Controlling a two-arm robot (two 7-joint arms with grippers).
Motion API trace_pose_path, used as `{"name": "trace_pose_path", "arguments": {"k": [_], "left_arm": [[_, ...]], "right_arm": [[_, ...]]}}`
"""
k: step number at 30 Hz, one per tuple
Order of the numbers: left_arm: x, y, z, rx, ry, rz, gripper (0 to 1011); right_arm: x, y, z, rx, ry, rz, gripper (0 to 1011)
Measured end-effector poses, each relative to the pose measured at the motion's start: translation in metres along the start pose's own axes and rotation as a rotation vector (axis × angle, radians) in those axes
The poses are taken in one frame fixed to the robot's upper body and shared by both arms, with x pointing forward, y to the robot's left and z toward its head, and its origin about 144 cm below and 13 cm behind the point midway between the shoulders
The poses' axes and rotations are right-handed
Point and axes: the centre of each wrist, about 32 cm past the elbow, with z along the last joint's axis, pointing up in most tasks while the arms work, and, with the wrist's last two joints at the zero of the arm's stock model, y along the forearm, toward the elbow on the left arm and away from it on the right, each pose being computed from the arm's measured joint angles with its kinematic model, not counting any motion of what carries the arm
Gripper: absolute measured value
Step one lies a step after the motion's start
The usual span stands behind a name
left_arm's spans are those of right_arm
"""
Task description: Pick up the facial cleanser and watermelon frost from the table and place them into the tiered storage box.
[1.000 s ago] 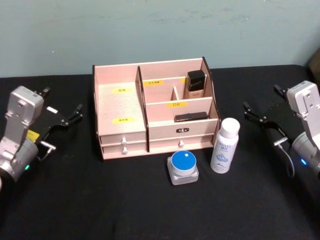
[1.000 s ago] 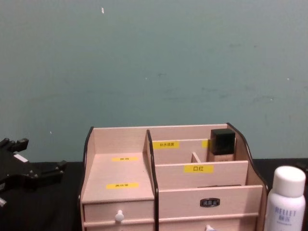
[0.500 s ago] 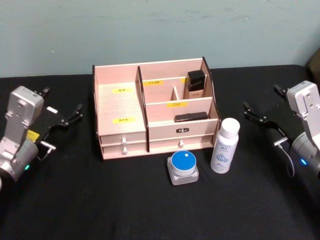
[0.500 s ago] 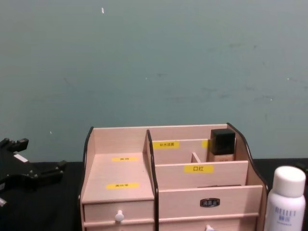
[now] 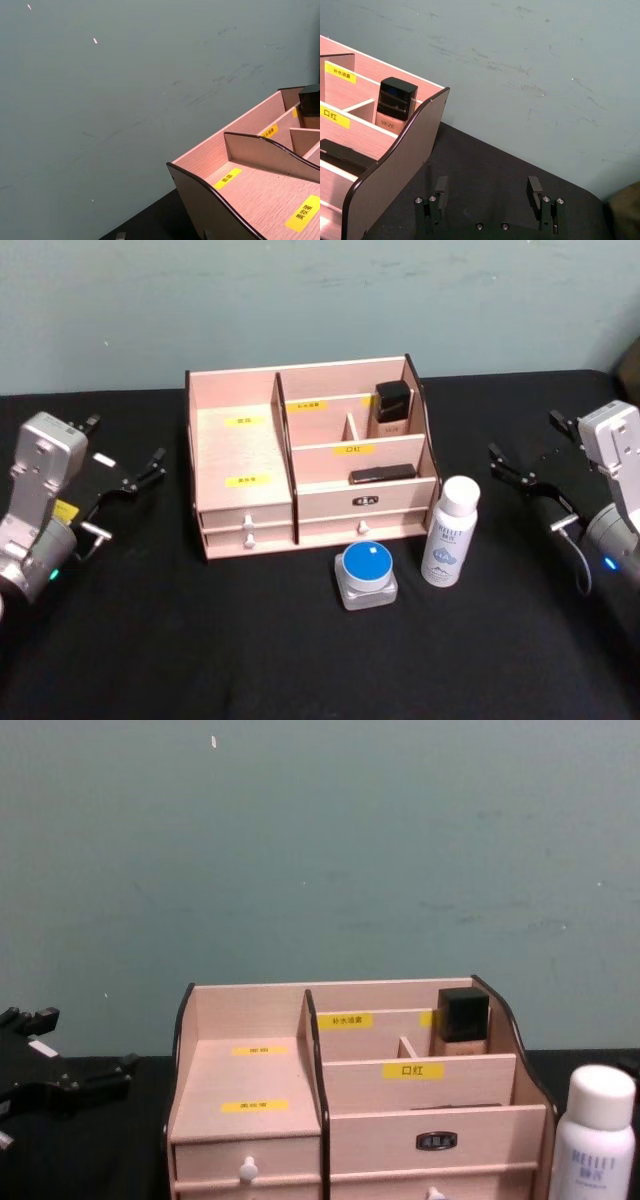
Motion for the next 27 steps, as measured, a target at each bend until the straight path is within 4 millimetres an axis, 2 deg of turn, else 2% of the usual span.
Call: {"name": "trace_pose_path", "arguments": {"k": [11, 17, 27], "left_arm": [[0.0, 0.0, 0.0, 0.0, 0.0, 0.0, 1010], [0.0, 0.0, 0.0, 0.0, 0.0, 0.0, 1010], [0.0, 0.0, 0.0, 0.0, 0.0, 0.0, 1010]], "right_arm": [[0.009, -0.013, 0.013, 0.044, 0.007, 0.025, 1002], [0.014, -0.026, 0.031, 0.084, -0.007, 0.051, 1002], [0.023, -0.059, 0.06, 0.141, -0.007, 0.128, 1002]]}}
